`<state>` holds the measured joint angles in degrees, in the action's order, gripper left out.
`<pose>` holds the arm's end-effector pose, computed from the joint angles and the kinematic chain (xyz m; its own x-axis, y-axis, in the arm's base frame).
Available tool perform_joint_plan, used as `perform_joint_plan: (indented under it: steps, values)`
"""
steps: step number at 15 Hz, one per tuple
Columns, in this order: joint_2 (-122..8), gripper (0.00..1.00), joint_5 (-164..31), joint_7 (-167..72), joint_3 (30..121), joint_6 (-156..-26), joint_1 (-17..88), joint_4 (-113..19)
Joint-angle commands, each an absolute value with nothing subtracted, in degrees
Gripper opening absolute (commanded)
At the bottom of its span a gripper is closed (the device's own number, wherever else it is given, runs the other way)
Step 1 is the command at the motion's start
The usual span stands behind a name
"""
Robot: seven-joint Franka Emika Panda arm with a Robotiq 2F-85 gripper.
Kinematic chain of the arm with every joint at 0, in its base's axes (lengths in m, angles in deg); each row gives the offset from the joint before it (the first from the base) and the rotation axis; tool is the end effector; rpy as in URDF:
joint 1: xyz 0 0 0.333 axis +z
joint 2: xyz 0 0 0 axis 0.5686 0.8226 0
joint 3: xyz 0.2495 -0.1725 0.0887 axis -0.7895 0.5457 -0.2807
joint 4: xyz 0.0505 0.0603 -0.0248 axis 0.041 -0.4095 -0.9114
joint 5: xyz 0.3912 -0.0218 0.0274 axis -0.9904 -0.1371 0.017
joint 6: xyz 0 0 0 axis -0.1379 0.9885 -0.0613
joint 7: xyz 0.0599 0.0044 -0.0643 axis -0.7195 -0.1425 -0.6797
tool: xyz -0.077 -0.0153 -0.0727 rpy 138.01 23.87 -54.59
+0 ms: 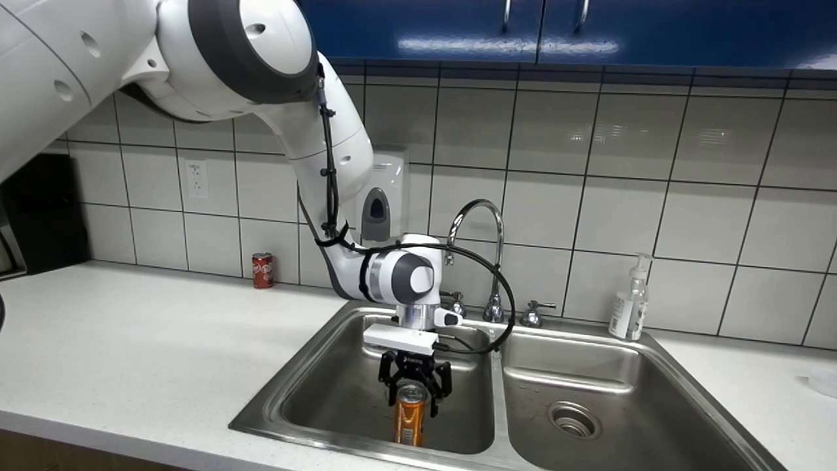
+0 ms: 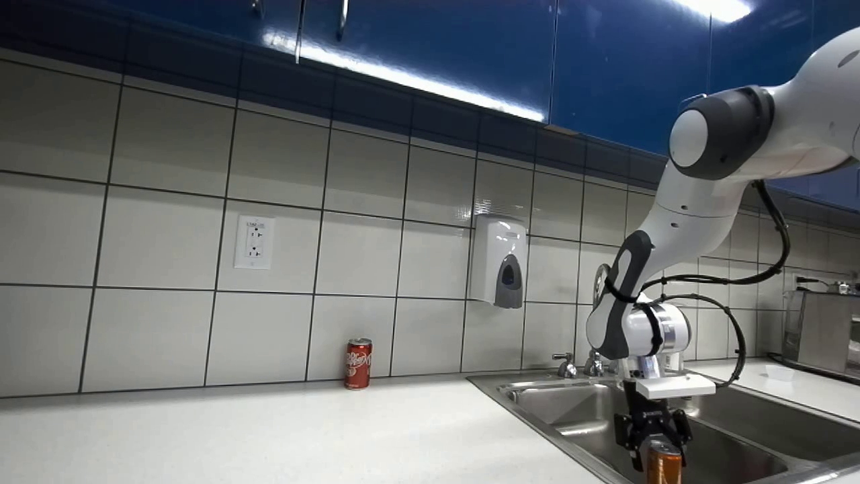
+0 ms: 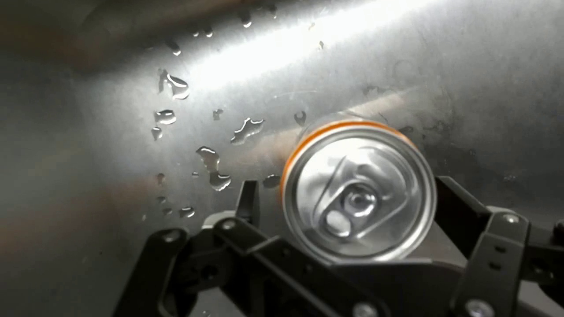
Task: Lift the orange bottle can and put it in the sink
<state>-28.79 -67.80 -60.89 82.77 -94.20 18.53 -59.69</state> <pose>0.5453 -0.2788 0.0926 0.9418 -0.2556 -0.2186 -0.2354 -0.9652 0.1144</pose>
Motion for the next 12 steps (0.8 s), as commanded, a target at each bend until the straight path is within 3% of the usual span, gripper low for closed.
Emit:
perform_joint_plan:
  steps: [1, 12]
  values:
    - [-33.71, 1.00, -67.62, -62.01, 81.59, -94.01, 17.82, -62.11]
    - [-46.47, 1.00, -65.60, -63.33, 81.13, -95.37, 20.53, -70.19]
